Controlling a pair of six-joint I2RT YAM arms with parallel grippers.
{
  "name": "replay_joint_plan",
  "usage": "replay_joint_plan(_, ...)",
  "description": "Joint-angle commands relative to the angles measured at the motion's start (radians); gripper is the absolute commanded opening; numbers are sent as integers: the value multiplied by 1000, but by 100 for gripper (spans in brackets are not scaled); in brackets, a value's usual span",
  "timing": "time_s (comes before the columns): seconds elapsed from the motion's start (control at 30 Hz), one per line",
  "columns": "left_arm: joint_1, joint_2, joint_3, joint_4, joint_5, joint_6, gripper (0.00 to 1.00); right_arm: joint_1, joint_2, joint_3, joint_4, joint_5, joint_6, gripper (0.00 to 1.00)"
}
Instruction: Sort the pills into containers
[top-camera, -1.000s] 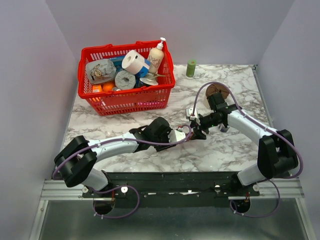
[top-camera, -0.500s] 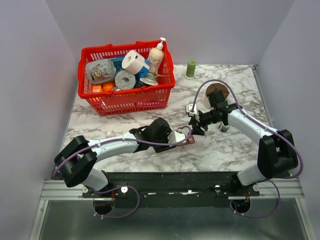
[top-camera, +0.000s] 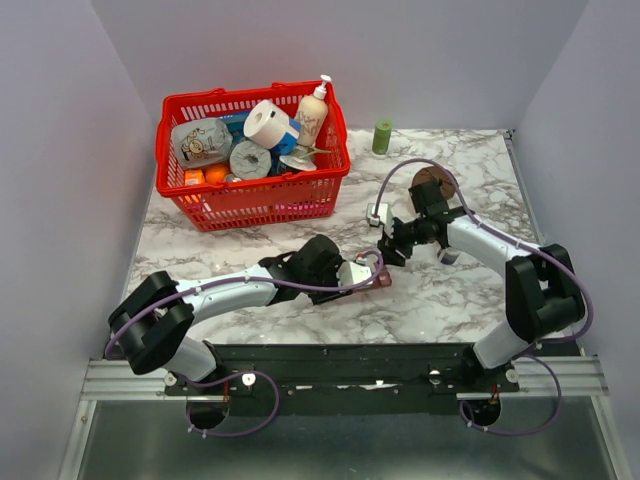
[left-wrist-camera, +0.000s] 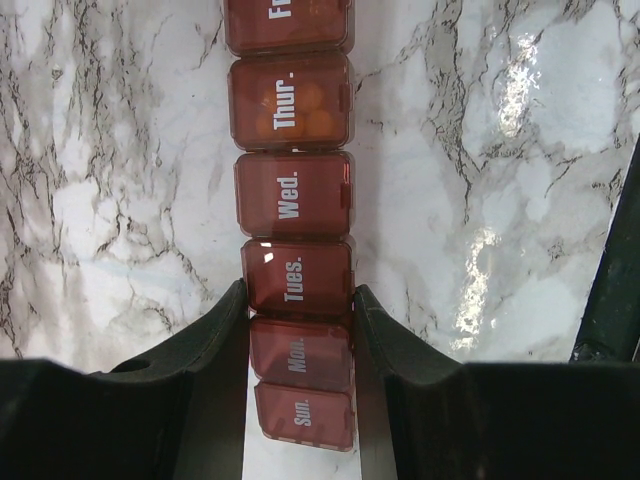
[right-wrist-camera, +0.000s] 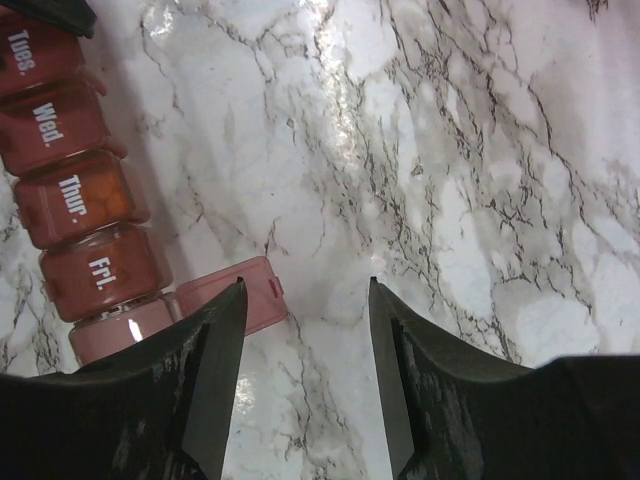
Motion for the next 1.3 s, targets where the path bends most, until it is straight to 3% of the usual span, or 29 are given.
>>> replay_joint_plan(0.0,-7,20,21,31,1,-15,0,6,-20,25,1,8,45,62)
replay_joint_plan(0.2,-7,81,60,2,-77,-34,0,-96,-116,174,-105,-250,188,70)
replay_joint_plan(0.43,-7,167,113,1,-157,-54,0,-202,-174,136,-88,-257,212,75)
replay_joint_plan(0.53,-7,183,119,18,-186,-67,20,-228,-179,150,-74,-229,258,76)
replay_joint_plan(0.57,-7,183,118,20,-190,-78,47,-233,-182,154,-70,-220,269,77)
replay_joint_plan(0.67,-7,167,113,29,-195,-95,73,-245,-191,166,-53,-180,295,80)
replay_joint_plan(0.93,-6,82,92,32,-195,-107,84,-254,-150,231,-34,-93,354,80)
replay_joint_plan(1.1,42,-122,26,64,-204,-138,89,-253,25,511,-77,44,562,83)
replay_joint_plan(1.2,132,-278,-46,120,-108,-201,99,-254,189,731,-148,122,693,83)
replay_joint_plan(1.27,206,-354,-81,153,-22,-237,99,-253,281,855,-198,145,760,87)
